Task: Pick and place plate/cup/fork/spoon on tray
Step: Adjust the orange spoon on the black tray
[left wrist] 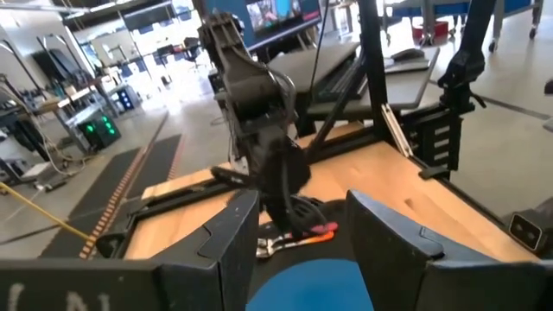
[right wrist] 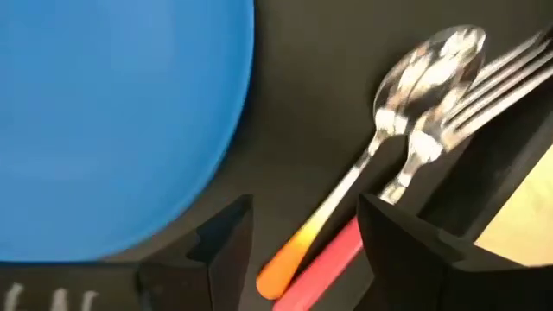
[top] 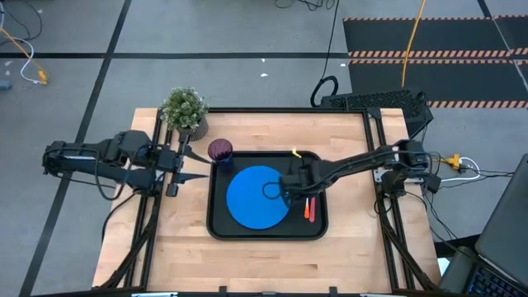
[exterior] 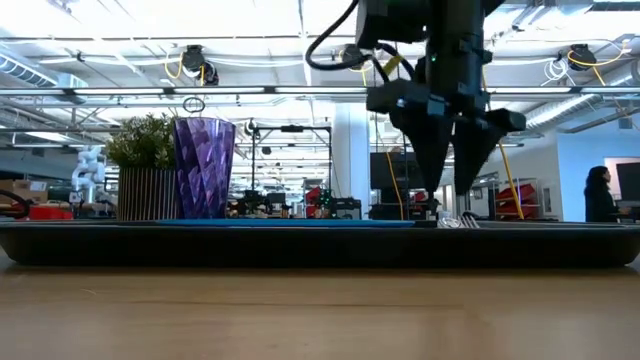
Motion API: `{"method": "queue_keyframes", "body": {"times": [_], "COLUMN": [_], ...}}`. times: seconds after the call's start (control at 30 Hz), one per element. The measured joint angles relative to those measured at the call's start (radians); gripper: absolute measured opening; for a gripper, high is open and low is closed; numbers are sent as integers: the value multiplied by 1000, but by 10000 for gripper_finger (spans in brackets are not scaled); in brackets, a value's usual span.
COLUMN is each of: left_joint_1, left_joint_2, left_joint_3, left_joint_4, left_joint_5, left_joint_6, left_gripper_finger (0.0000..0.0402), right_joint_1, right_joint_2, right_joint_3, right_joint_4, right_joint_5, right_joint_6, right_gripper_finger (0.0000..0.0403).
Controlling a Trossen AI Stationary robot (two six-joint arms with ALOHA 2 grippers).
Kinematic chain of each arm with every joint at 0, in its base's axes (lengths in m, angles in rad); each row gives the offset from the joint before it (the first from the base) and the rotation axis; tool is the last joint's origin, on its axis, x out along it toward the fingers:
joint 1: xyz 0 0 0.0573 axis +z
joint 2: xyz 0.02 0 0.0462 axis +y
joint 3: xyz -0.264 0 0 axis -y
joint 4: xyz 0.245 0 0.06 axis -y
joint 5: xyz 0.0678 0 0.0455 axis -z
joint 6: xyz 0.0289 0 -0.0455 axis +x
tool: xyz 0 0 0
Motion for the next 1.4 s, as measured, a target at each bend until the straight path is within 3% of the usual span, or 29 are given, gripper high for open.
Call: {"method": "queue_keyframes", "body": {"times": [0.37, 0.53, 1.4], "left_joint_1": [0, 0, 0], "left_joint_2": [-28, -27, -27], "left_joint_3": [0, 0, 0], "left_joint_4": [-8, -7, -2], "left_joint_5": [0, -1, -1], "left_joint_6": [-2, 23, 27], "left_gripper_finger": [177, 177, 177], "right_joint_1": [23, 28, 27], "right_joint_2": [26, 26, 17], "right_joint_3": [-66, -135, -140], "right_joint_4": [12, 135, 174], "right_joint_5": [16, 8, 40], "right_joint_6": [53, 85, 69], "right_gripper_finger": [205, 204, 203]}}
